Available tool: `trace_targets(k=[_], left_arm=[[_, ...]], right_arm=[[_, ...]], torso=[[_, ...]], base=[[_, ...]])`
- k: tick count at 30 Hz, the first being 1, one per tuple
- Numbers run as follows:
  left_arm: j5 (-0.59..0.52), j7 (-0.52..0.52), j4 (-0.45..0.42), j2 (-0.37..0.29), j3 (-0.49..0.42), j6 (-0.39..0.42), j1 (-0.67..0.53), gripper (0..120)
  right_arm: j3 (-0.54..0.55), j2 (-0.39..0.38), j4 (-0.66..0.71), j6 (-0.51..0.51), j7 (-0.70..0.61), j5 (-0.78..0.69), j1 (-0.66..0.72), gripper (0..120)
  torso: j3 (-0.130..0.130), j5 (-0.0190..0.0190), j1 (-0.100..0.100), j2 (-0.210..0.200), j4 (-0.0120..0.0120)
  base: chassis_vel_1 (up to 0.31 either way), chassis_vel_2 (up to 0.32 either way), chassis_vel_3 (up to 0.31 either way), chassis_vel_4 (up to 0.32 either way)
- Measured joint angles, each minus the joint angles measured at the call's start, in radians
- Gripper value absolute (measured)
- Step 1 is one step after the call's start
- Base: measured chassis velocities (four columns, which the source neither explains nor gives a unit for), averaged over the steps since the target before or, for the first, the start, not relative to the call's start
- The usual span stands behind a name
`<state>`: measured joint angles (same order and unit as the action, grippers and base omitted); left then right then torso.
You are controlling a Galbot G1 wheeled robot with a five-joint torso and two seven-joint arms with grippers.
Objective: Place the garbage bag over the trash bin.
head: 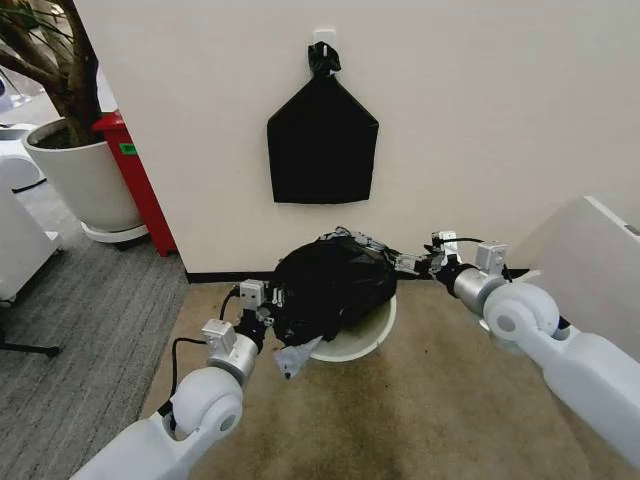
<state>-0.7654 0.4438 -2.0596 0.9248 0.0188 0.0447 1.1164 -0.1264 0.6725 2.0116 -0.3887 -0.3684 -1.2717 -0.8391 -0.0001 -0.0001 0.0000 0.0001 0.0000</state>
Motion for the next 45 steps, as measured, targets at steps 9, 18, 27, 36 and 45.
trace_targets(k=[9,18,27,36,45], left_arm=[[-0.155,0.010,0.027,0.002,0.011,0.013,-0.003,0],[-0.379,0.113,0.052,0.023,0.008,0.014,-0.067,0],[-0.487,0.238,0.051,0.040,-0.031,0.013,-0.136,0],[-0.489,0.287,0.041,0.036,-0.037,0.016,-0.167,0],[-0.464,0.272,0.035,0.044,-0.045,0.019,-0.162,0]], right_arm=[[-0.140,-0.009,0.044,-0.009,-0.061,-0.202,-0.080,100],[-0.134,0.078,0.312,0.032,-0.396,-0.265,-0.100,100],[-0.063,0.163,0.500,0.029,-0.597,-0.353,-0.187,100],[-0.044,0.282,0.496,-0.062,-0.676,-0.376,-0.417,100],[-0.020,0.335,0.492,-0.119,-0.436,-0.459,-0.443,100]], torso=[[0.000,0.0002,0.000,0.000,-0.0002],[0.000,-0.0002,0.000,0.000,0.0000],[0.000,0.0001,0.000,0.000,0.0003],[0.000,0.0000,0.000,0.000,0.0000],[0.000,-0.0002,0.000,0.000,0.0000]], base=[[0.000,0.000,0.000,0.000],[0.000,0.000,0.000,0.000],[0.000,0.000,0.000,0.000],[0.000,0.000,0.000,0.000],[0.000,0.000,0.000,0.000]])
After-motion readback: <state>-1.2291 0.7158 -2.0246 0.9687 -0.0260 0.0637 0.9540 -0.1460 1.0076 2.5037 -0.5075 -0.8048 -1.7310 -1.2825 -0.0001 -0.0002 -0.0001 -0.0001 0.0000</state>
